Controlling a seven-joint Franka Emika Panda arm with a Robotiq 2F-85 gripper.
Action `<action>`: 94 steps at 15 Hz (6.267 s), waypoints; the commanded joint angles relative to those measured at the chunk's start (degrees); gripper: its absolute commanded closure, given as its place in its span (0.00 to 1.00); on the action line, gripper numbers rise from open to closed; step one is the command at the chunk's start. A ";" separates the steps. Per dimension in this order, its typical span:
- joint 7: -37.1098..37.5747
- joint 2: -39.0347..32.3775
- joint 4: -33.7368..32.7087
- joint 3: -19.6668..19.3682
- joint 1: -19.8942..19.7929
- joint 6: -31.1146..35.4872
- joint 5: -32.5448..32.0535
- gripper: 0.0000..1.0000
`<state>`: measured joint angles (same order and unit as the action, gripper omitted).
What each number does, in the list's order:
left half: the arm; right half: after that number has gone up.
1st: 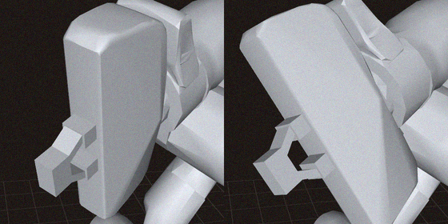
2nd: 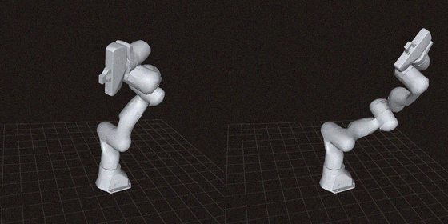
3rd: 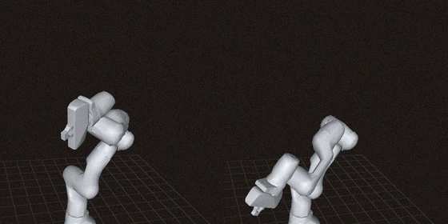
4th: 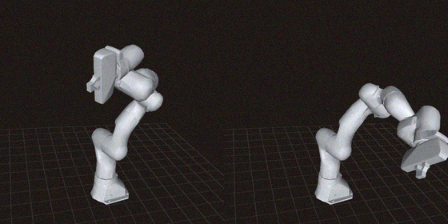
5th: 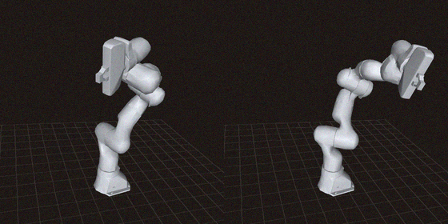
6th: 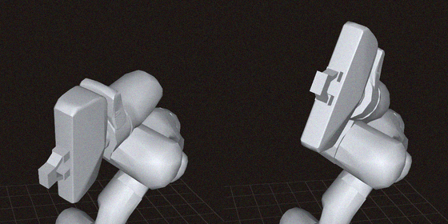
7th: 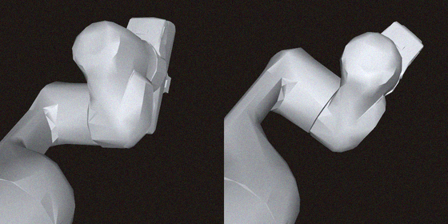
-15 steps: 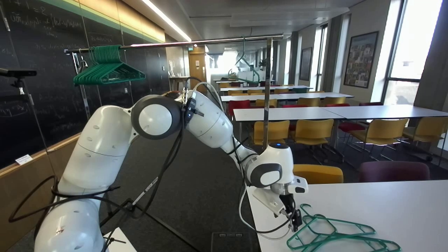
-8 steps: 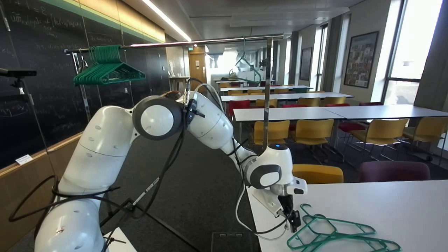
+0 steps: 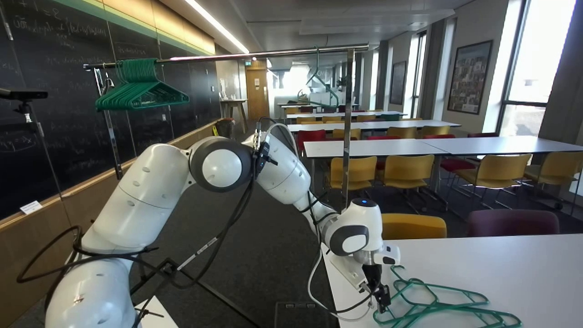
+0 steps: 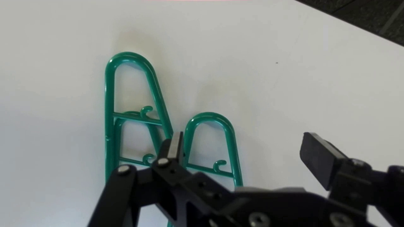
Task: Put one hanger from the table on the rail.
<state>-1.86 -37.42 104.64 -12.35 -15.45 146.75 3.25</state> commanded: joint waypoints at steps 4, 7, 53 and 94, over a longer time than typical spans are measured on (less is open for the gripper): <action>0.98 -6.39 -7.86 0.84 -1.18 -0.71 -0.15 0.00; 0.61 -8.16 -10.02 1.34 -1.71 -1.04 0.25 0.00; -37.92 34.14 28.44 16.18 -9.31 2.55 20.67 0.97; -42.70 25.55 -2.21 3.62 5.85 -71.19 48.60 0.97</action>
<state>-49.09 -12.71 103.63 -10.02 -9.35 74.77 49.47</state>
